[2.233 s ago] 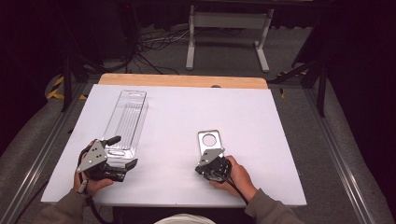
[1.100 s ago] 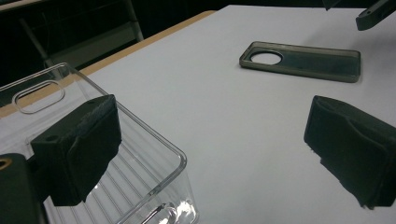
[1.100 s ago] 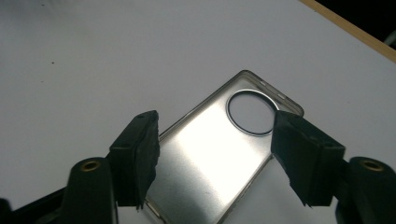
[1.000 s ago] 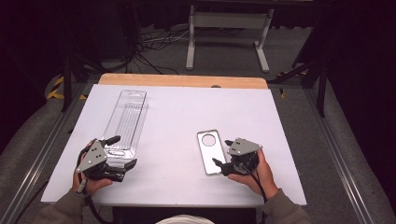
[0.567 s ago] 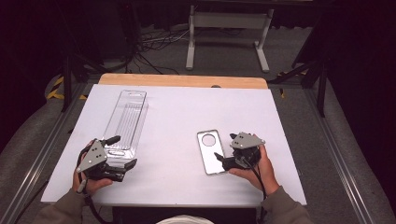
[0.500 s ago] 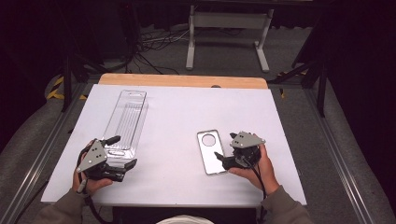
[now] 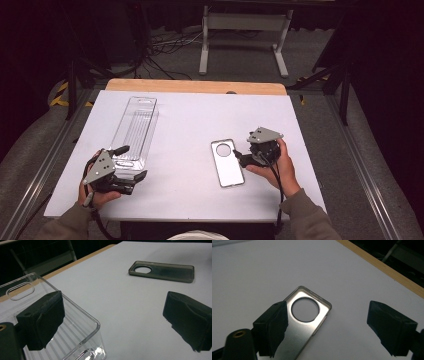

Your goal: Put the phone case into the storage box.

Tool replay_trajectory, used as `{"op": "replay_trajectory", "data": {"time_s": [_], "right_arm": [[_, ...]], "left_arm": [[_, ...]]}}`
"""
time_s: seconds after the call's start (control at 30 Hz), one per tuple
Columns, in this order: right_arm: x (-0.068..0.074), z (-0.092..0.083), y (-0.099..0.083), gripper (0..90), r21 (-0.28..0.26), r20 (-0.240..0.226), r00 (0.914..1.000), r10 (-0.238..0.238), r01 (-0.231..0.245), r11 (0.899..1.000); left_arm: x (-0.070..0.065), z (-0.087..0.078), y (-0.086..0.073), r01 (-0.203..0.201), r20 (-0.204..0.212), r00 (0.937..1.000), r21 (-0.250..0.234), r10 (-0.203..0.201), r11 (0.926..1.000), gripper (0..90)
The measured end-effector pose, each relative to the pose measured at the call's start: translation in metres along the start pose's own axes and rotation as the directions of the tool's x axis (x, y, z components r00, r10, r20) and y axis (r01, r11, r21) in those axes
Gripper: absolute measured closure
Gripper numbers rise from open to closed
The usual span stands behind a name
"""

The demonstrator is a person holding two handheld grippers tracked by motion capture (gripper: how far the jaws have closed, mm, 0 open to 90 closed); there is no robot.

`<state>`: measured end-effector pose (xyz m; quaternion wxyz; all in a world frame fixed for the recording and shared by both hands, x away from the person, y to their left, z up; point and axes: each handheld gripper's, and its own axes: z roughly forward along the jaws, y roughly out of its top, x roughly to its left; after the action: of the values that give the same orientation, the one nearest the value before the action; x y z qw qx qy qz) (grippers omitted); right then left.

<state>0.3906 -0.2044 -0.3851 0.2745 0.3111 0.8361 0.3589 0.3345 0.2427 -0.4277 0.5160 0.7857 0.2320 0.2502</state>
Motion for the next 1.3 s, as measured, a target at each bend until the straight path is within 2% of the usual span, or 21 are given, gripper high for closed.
{"op": "replay_trajectory", "data": {"time_s": [0.1,0.2,0.3,0.33,0.4,0.43,0.53,0.57,0.63,0.7,0.77,0.8,0.9,1.0,1.03,1.07,1.1,1.2,1.23,1.3], "right_arm": [[-0.004,0.013,0.009,18.4,0.061,-0.002,1.0000,0.005,-0.005,0.998],[-0.007,0.020,0.013,18.5,0.091,-0.014,0.9999,0.008,-0.007,0.996],[-0.013,0.033,0.018,23.9,0.143,-0.065,0.9978,0.013,-0.004,0.990],[-0.013,0.033,0.018,23.9,0.143,-0.065,0.9978,0.013,-0.004,0.990],[-0.018,0.044,0.020,23.2,0.200,-0.081,0.9961,0.035,-0.018,0.980],[-0.018,0.044,0.020,23.2,0.200,-0.081,0.9961,0.035,-0.018,0.980],[-0.023,0.054,0.023,22.4,0.245,-0.092,0.9950,0.038,-0.014,0.969],[-0.025,0.060,0.026,26.8,0.265,-0.089,0.9953,0.037,-0.012,0.964],[-0.025,0.062,0.027,30.4,0.272,-0.096,0.9950,0.029,-0.002,0.962],[-0.025,0.069,0.030,32.2,0.301,-0.078,0.9969,0.013,0.011,0.954],[-0.024,0.078,0.031,36.0,0.344,-0.082,0.9966,0.001,0.027,0.939],[-0.024,0.084,0.032,38.8,0.374,-0.091,0.9958,0.015,0.020,0.927],[-0.025,0.089,0.034,40.5,0.391,-0.107,0.9940,0.023,0.021,0.920],[-0.028,0.098,0.038,47.8,0.426,-0.112,0.9934,0.026,0.025,0.904],[-0.028,0.100,0.039,48.6,0.440,-0.110,0.9937,0.025,0.026,0.898],[-0.030,0.106,0.039,52.8,0.474,-0.126,0.9911,0.043,0.022,0.880],[-0.030,0.106,0.039,52.8,0.474,-0.126,0.9911,0.043,0.022,0.880],[-0.034,0.112,0.043,58.5,0.508,-0.136,0.9895,0.049,0.027,0.861],[-0.034,0.112,0.043,58.5,0.508,-0.136,0.9895,0.049,0.027,0.861],[-0.035,0.115,0.044,61.9,0.526,-0.149,0.9877,0.047,0.039,0.850]], "left_arm": [[-0.001,0.001,0.000,0.002,0.002,1.0000,-0.006,-0.002,1.0000,4.5],[-0.001,0.001,0.000,0.000,0.007,1.0000,-0.002,0.000,1.0000,4.4],[-0.001,0.001,0.000,0.003,0.011,0.9999,-0.003,-0.003,1.0000,4.4],[-0.001,0.001,0.000,0.003,0.011,0.9999,-0.003,-0.003,1.0000,4.4],[-0.001,0.002,0.000,0.005,0.014,0.9999,-0.005,-0.005,1.0000,4.4],[-0.001,0.002,0.000,0.005,0.014,0.9999,-0.005,-0.005,1.0000,4.4],[-0.002,0.002,0.000,0.003,0.017,0.9998,-0.008,-0.003,1.0000,4.4],[-0.002,0.002,0.000,0.004,0.021,0.9998,-0.009,-0.003,0.9999,4.4],[-0.003,0.002,0.000,0.003,0.017,0.9998,-0.003,-0.003,1.0000,4.5],[-0.003,0.003,0.000,0.006,0.022,0.9997,0.002,-0.006,1.0000,4.5],[-0.003,0.003,0.000,0.006,0.023,0.9997,0.001,-0.006,1.0000,4.5],[-0.003,0.002,0.000,0.006,0.022,0.9997,0.001,-0.006,1.0000,4.5],[-0.003,0.002,-0.001,0.007,0.024,0.9997,0.002,-0.007,1.0000,4.6],[-0.003,0.003,-0.001,0.001,0.031,0.9995,0.005,-0.001,1.0000,4.6],[-0.003,0.003,-0.001,0.002,0.030,0.9996,0.007,-0.002,1.0000,4.6],[-0.003,0.003,-0.001,0.006,0.034,0.9994,0.008,-0.006,0.9999,4.6],[-0.003,0.003,-0.001,0.006,0.034,0.9994,0.008,-0.006,0.9999,4.6],[-0.003,0.002,-0.001,0.001,0.041,0.9992,0.012,-0.002,0.9999,4.6],[-0.003,0.002,-0.001,0.001,0.041,0.9991,0.011,-0.002,0.9999,4.6],[-0.003,0.003,-0.001,0.007,0.040,0.9992,0.008,-0.007,0.9999,4.6]]}}
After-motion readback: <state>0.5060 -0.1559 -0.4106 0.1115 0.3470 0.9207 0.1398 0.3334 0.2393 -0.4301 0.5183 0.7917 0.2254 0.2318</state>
